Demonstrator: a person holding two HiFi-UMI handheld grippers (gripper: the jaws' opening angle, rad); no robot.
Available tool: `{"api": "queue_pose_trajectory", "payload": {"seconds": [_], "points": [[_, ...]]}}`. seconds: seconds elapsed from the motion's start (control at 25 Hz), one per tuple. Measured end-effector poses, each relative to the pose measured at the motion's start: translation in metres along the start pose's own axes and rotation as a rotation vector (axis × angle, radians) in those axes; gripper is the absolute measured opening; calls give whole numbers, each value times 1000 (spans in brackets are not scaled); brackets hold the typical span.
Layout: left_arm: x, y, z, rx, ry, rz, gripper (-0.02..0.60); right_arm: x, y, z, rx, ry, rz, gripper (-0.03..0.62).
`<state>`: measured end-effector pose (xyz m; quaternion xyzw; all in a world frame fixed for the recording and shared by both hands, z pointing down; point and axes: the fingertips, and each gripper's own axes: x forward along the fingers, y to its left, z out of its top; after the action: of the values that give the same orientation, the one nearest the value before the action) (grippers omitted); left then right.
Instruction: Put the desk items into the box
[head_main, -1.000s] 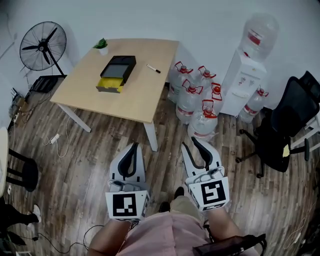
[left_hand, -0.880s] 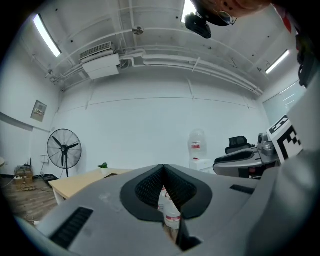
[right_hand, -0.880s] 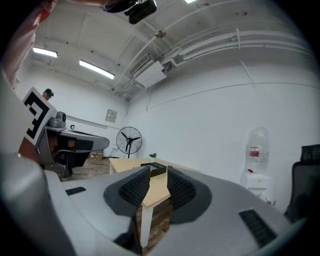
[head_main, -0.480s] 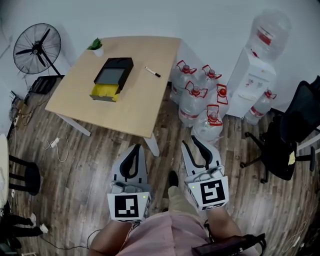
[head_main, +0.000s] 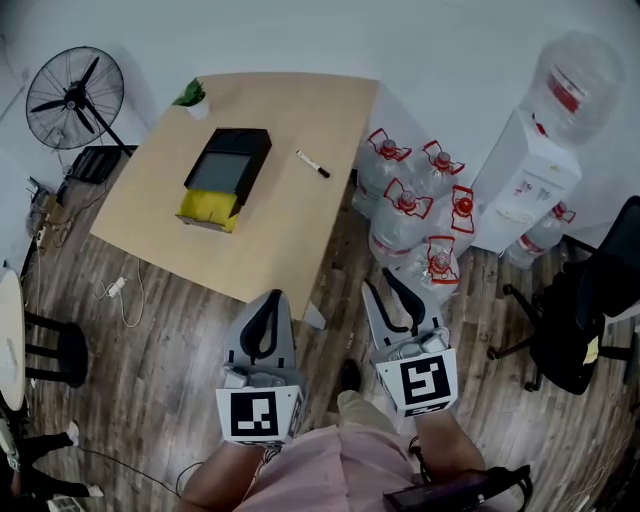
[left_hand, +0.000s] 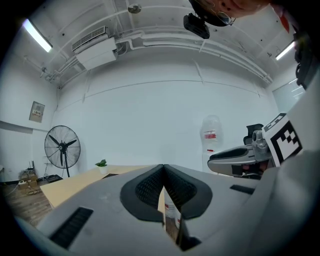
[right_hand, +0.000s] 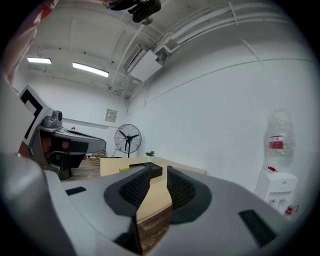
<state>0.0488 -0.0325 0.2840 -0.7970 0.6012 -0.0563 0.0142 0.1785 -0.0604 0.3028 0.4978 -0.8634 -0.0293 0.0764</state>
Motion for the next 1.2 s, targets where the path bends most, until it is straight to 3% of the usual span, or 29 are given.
{"api": "queue_pose_trajectory", "payload": {"seconds": [0.32, 0.52, 0.84, 1.2], "points": [[37, 22, 26, 19, -45, 43, 11, 42, -23, 16, -22, -9, 29, 104], [53, 37, 35, -25, -61, 55, 10, 69, -24, 21, -45, -5, 42, 104], [110, 88, 15, -43, -47, 19, 10, 139, -23, 21, -85, 2, 16, 106], [190, 142, -14, -62, 16, -47, 11, 230, -34, -3, -93, 100, -20, 110]]}}
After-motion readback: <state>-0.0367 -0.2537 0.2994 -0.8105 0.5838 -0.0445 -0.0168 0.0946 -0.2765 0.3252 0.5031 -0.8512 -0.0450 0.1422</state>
